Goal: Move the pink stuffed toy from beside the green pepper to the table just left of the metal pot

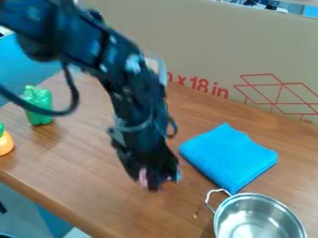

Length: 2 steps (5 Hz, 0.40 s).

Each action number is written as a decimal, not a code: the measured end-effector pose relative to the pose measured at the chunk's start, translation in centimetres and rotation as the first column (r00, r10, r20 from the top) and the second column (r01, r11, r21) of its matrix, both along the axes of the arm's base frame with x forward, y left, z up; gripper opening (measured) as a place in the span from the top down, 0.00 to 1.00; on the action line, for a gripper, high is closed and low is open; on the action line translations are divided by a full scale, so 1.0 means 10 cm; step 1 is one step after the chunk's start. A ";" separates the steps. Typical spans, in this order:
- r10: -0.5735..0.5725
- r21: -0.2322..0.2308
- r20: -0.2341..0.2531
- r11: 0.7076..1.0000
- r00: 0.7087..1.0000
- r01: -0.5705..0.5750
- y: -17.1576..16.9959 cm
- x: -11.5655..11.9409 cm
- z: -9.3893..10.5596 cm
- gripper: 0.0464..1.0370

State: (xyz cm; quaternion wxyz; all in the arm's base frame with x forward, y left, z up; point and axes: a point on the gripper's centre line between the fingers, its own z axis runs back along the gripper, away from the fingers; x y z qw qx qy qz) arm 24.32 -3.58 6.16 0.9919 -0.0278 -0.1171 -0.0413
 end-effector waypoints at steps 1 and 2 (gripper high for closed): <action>0.070 -0.004 0.091 0.998 0.993 -0.070 0.10 -0.04 0.34 0.09; 0.131 -0.014 0.140 0.991 0.982 -0.130 0.24 -0.10 0.52 0.03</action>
